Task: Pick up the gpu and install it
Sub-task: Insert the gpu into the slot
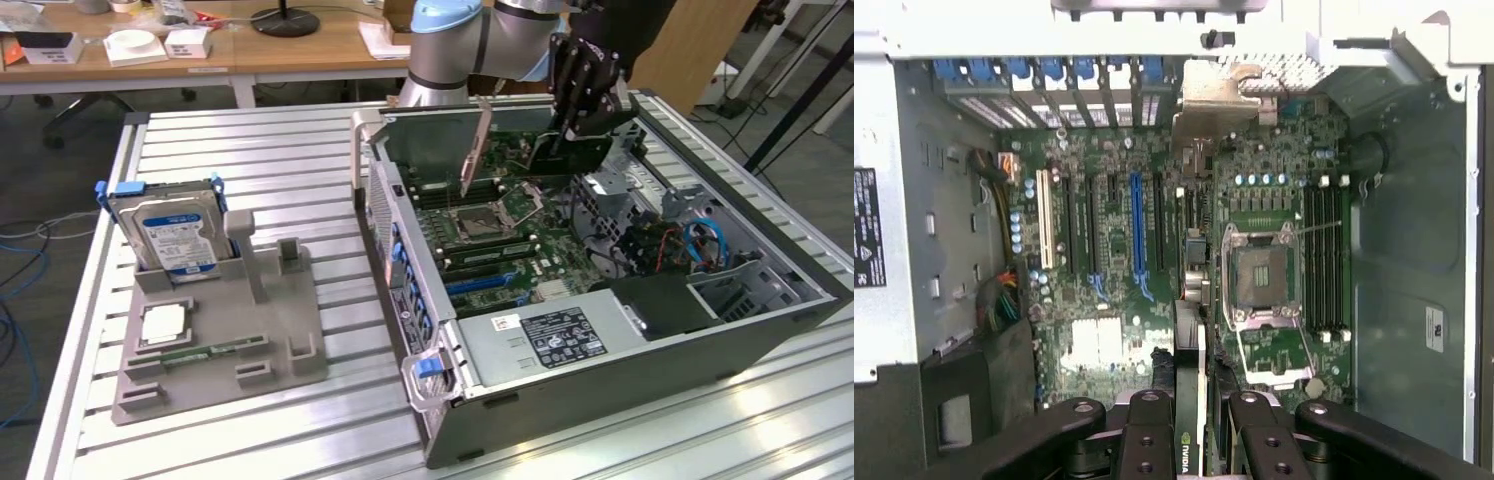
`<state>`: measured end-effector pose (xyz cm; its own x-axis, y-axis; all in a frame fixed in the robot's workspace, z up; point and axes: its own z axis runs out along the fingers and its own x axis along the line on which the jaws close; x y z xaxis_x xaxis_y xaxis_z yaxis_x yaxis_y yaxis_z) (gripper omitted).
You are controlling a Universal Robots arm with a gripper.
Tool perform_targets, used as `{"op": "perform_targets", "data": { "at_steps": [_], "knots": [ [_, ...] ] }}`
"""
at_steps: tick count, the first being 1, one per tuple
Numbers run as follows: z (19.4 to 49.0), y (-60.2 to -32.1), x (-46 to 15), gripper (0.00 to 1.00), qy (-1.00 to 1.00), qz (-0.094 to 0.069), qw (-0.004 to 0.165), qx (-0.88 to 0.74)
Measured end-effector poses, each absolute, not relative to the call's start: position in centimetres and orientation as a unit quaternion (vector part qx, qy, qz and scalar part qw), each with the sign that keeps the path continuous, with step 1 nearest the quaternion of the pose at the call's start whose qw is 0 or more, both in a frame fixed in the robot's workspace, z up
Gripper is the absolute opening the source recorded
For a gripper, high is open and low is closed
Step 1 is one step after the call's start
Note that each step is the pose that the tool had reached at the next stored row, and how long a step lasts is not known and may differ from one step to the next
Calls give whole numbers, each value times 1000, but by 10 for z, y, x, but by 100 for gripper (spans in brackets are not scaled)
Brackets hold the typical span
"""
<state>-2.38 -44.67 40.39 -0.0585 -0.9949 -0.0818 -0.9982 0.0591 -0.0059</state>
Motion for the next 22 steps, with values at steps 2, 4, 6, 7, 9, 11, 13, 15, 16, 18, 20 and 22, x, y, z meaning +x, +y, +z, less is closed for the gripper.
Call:
{"op": "perform_targets", "data": {
  "at_steps": [2,4,6,7,9,11,13,15,16,18,20,22],
  "knots": [
    [403,-447,-24,26,727,20,38,-686],
    [402,-447,-24,26,726,15,42,-686],
    [402,-447,-24,26,726,15,42,-686],
    [402,-447,-24,26,726,15,42,-686],
    [402,-447,-24,26,726,15,42,-686],
    [402,-447,-24,26,726,15,42,-686],
    [401,-447,-24,26,726,15,42,-686],
    [401,-447,-24,26,726,15,42,-686],
    [401,-447,-24,26,726,15,42,-686],
    [401,-447,-24,26,726,15,42,-686],
    [400,-447,-24,26,726,15,42,-686],
    [400,-447,-25,26,726,15,42,-686]
  ]
}}
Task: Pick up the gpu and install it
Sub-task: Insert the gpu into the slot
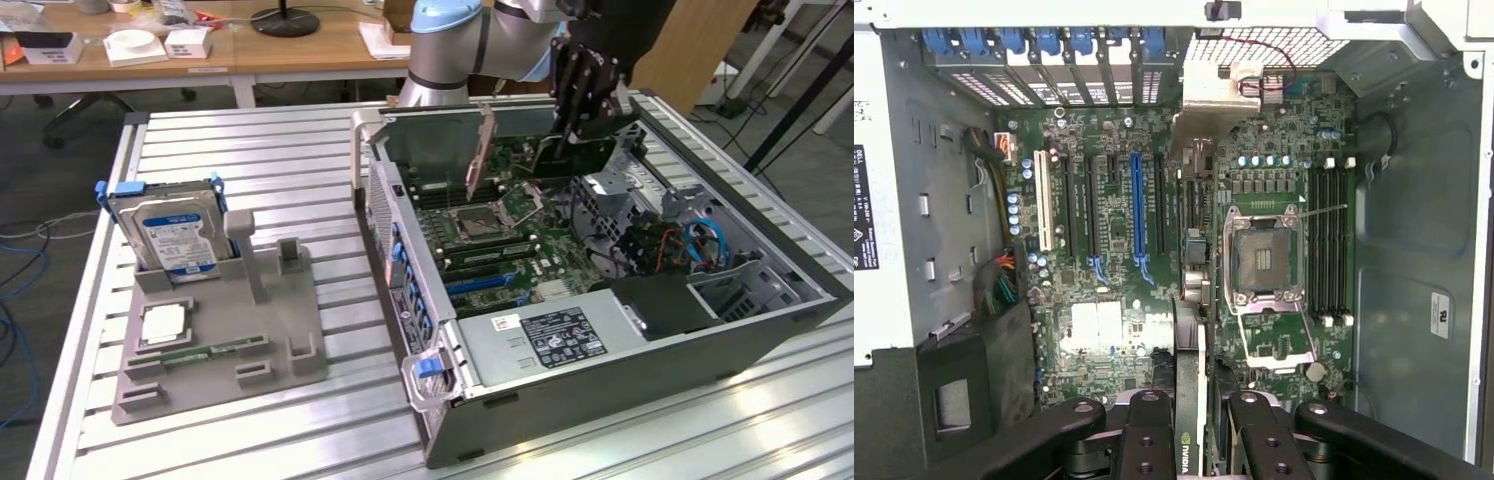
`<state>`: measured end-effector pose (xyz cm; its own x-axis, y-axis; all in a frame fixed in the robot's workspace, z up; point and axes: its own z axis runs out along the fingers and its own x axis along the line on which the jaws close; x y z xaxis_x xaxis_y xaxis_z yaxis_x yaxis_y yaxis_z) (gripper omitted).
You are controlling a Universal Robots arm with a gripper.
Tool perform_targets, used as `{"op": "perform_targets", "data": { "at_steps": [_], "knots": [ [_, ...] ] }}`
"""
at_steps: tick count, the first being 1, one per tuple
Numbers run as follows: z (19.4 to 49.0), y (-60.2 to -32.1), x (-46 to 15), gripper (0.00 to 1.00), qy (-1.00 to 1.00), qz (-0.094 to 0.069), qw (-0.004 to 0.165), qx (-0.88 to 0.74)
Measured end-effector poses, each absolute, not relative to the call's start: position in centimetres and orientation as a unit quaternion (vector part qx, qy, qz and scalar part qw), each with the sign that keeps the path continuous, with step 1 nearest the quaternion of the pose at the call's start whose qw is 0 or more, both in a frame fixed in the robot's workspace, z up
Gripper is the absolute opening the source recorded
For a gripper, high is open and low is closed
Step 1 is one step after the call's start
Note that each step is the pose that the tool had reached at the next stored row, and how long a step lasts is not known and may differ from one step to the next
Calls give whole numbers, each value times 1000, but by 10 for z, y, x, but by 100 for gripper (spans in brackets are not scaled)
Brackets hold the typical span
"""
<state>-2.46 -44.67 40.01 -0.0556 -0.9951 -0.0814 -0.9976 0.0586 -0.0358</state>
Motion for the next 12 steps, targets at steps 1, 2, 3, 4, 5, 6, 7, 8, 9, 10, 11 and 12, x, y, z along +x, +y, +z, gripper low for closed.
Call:
{"op": "perform_targets", "data": {
  "at_steps": [1,2,3,4,5,6,7,8,9,10,11,12],
  "knots": [
    [400,-447,-25,26,726,15,42,-686],
    [400,-447,-25,26,726,15,42,-686],
    [400,-447,-25,26,726,15,42,-686],
    [400,-447,-25,26,726,15,42,-686],
    [400,-447,-25,26,726,15,42,-686],
    [399,-447,-25,26,726,15,42,-686],
    [399,-447,-27,26,726,15,42,-686],
    [399,-447,-28,26,726,15,42,-686],
    [399,-447,-28,26,726,15,42,-686],
    [399,-447,-28,26,726,15,42,-686],
    [399,-447,-28,26,726,15,42,-686],
    [399,-447,-28,26,726,15,42,-686]
  ]
}}
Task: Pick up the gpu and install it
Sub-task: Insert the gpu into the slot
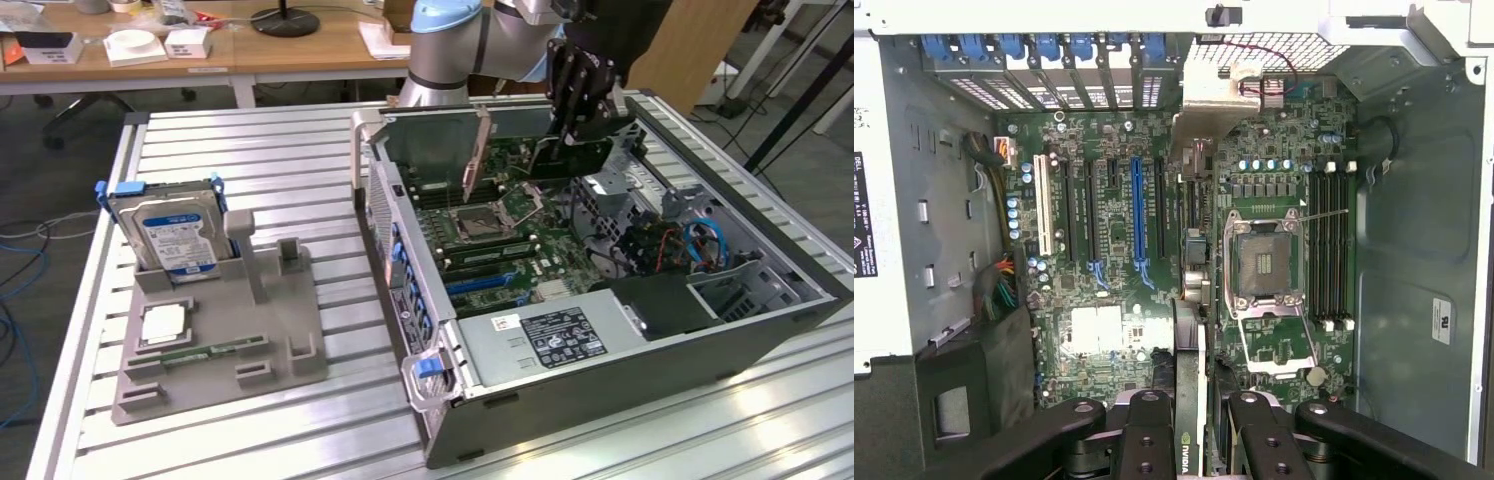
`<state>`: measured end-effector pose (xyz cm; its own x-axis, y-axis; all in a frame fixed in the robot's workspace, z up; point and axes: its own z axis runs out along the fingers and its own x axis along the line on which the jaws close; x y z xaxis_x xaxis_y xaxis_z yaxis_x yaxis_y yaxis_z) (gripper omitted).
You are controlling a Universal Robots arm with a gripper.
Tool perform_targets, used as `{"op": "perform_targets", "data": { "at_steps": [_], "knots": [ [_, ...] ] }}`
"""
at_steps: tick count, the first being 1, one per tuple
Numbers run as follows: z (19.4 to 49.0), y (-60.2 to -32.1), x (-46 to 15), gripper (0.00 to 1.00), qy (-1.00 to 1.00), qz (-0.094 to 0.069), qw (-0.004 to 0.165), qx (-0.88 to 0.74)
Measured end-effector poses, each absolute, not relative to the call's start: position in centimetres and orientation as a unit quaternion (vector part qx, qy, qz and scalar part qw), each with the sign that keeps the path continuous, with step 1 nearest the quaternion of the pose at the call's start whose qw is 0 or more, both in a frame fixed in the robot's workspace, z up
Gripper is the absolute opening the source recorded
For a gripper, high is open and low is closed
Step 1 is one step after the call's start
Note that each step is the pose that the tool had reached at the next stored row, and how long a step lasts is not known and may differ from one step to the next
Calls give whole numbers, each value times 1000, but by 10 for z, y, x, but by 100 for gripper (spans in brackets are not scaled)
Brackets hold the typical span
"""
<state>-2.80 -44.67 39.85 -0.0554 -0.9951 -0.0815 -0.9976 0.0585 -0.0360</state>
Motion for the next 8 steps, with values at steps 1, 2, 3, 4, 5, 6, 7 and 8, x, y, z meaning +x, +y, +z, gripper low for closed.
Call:
{"op": "perform_targets", "data": {
  "at_steps": [1,2,3,4,5,6,7,8],
  "knots": [
    [399,-447,-28,26,726,15,42,-686],
    [399,-447,-28,26,726,15,42,-686],
    [399,-447,-28,26,726,15,42,-686],
    [399,-447,-28,26,726,15,42,-686],
    [398,-447,-28,26,726,15,42,-686],
    [398,-447,-28,26,726,15,42,-686],
    [397,-447,-28,26,726,15,42,-686],
    [396,-447,-29,26,726,15,42,-686]
  ]
}}
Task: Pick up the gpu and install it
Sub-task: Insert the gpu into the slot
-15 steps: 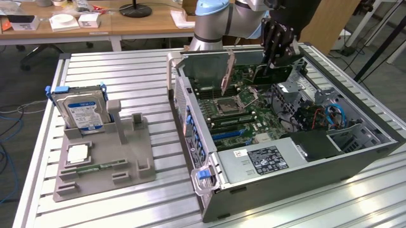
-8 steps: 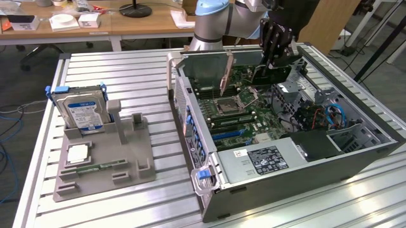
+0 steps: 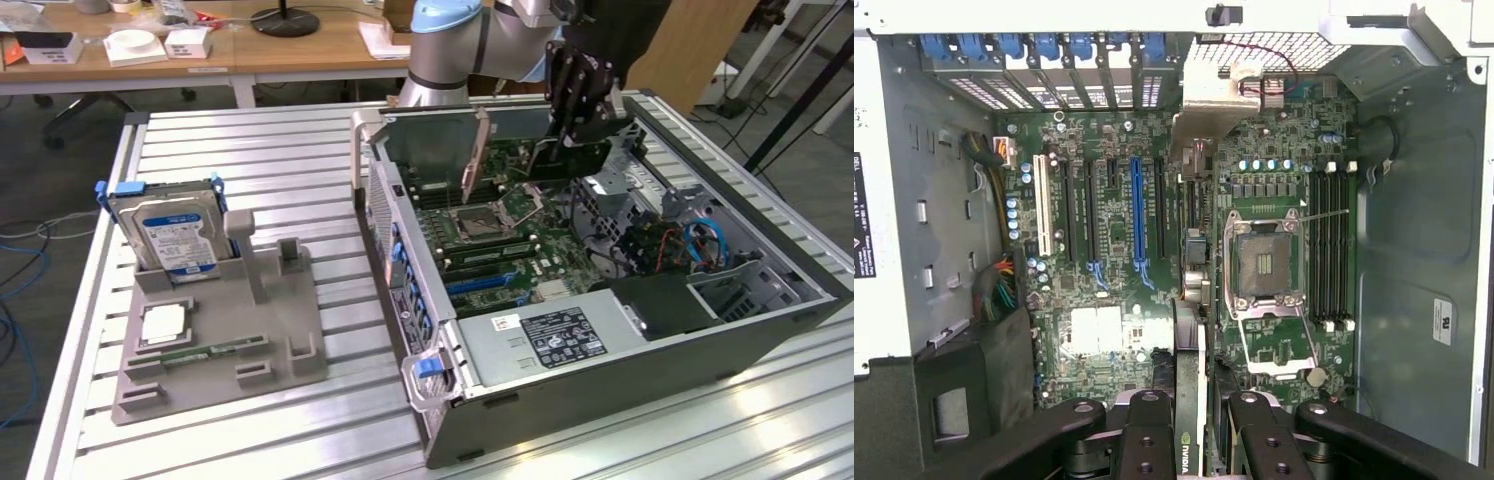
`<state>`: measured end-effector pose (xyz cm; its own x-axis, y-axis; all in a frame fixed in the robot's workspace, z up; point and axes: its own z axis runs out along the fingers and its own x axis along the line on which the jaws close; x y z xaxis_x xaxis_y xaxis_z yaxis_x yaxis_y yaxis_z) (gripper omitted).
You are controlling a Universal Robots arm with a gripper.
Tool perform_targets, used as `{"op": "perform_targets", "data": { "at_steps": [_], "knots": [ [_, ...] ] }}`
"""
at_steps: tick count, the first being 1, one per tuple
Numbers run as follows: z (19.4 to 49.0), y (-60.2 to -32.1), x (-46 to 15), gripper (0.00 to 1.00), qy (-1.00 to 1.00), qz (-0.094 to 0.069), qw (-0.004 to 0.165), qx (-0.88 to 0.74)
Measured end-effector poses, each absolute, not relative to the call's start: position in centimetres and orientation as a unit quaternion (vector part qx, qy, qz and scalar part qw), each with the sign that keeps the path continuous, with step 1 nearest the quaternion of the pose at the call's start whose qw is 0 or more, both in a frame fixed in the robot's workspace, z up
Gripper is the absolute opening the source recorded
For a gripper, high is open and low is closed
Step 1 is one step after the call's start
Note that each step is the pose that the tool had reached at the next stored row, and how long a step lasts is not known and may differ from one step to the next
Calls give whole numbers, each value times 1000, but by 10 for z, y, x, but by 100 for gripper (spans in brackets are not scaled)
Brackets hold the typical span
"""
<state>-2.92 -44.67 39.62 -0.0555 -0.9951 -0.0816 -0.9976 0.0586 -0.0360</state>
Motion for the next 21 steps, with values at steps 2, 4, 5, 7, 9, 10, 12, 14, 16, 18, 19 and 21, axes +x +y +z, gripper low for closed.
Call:
{"op": "perform_targets", "data": {
  "at_steps": [2,4,5,7,9,10,12,14,16,18,19,21],
  "knots": [
    [394,-447,-31,26,726,15,42,-686],
    [391,-447,-31,26,726,15,42,-686],
    [389,-447,-32,26,726,15,42,-686],
    [385,-447,-32,26,726,15,42,-686],
    [382,-447,-32,26,726,15,42,-686],
    [380,-447,-33,26,726,15,42,-686],
    [376,-447,-33,26,726,15,42,-686],
    [373,-447,-34,26,726,15,42,-686],
    [369,-447,-34,26,726,15,42,-686],
    [365,-447,-35,26,726,15,42,-686],
    [364,-447,-35,26,726,15,42,-686],
    [360,-447,-35,26,726,15,42,-686]
  ]
}}
